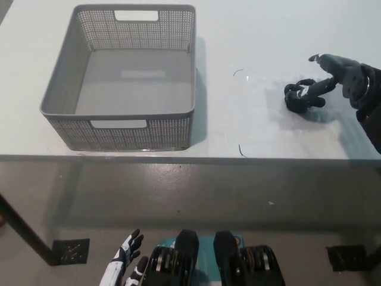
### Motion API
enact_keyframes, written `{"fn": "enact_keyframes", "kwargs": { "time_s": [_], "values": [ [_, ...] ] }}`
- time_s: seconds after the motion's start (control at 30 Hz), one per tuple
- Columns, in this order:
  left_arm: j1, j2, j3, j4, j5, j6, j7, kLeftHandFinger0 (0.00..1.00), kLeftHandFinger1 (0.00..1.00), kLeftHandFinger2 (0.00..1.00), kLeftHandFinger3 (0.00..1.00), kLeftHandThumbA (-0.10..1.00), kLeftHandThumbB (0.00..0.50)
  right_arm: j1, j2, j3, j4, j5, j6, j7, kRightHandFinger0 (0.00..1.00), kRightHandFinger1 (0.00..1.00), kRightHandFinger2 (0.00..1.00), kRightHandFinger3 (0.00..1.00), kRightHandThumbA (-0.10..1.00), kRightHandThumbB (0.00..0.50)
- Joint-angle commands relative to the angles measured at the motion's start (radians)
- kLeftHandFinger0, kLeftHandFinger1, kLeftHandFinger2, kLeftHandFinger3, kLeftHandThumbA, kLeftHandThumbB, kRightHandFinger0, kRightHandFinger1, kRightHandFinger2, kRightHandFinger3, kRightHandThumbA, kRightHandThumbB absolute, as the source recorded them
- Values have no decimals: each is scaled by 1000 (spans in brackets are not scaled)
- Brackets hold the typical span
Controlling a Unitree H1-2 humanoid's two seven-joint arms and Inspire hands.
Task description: Use the right hand to pick up a webcam and put it into a container on the left side
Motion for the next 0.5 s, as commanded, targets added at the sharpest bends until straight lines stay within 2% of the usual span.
{"fn": "enact_keyframes", "kwargs": {
  "time_s": [0.0,0.23,0.37,0.47],
  "values": [
    [-14,6,-2,-28,3,-20,-1,1000,1000,1000,1000,855,112,-84,-1,-12,-7,-1,-39,-22,1000,1000,1000,1000,867,500],
    [-20,5,-4,-34,-10,-12,-9,1000,1000,1000,1000,848,122,-81,21,-14,26,5,-53,-29,1000,1000,1000,1000,804,500],
    [-22,5,-5,-28,-13,-16,-10,1000,1000,1000,1000,841,127,-77,35,-5,81,1,-84,-44,1000,1000,1000,1000,820,500],
    [-24,5,-4,-31,-7,-15,-7,1000,1000,1000,1000,840,118,-76,55,0,140,-4,-106,-78,1000,1000,1000,1000,782,500]
  ]
}}
